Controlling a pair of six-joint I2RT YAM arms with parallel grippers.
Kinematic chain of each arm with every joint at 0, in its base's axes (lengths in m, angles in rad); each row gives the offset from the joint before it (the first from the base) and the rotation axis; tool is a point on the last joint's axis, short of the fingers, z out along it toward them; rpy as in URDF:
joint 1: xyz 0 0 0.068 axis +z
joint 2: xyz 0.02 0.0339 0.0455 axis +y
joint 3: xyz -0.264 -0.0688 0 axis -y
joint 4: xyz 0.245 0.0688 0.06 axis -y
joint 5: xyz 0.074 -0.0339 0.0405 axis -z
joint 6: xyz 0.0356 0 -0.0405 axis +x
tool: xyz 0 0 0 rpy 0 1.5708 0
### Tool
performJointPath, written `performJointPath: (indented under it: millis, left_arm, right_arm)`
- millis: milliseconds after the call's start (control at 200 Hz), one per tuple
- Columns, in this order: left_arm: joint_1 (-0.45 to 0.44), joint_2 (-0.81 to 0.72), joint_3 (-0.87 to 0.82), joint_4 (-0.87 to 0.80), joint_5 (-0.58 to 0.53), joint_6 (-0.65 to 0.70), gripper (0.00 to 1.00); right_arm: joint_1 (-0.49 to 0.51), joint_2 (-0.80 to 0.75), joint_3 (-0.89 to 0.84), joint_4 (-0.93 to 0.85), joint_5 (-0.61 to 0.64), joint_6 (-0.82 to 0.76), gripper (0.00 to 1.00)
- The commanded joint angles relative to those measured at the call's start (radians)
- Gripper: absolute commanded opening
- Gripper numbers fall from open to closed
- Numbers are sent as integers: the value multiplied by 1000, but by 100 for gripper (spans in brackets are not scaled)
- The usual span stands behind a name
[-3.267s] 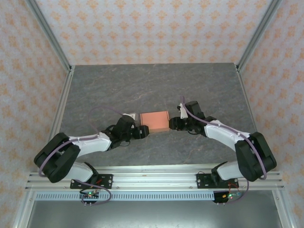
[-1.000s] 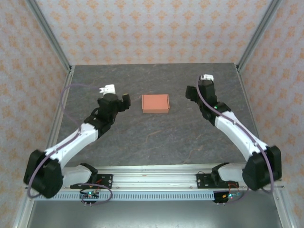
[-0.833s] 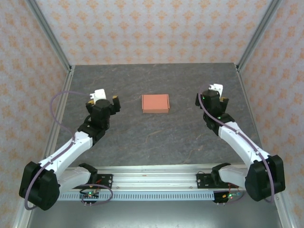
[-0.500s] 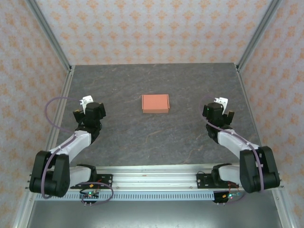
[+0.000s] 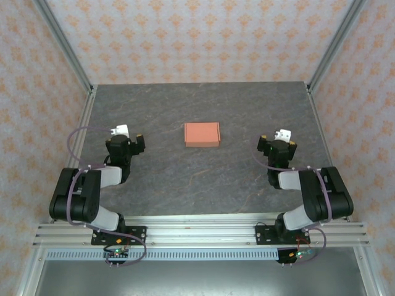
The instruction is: Fold the paper box
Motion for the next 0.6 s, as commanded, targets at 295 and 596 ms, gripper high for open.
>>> performJointPath:
  millis: [295, 596]
  left_arm:
    - [-18, 8, 6, 65, 45, 55, 100]
    - [-18, 9, 6, 66, 44, 56, 100]
  right_arm:
    - [-86, 25, 85, -70, -124, 58, 99]
    - [-84, 26, 86, -73, -126, 53, 99]
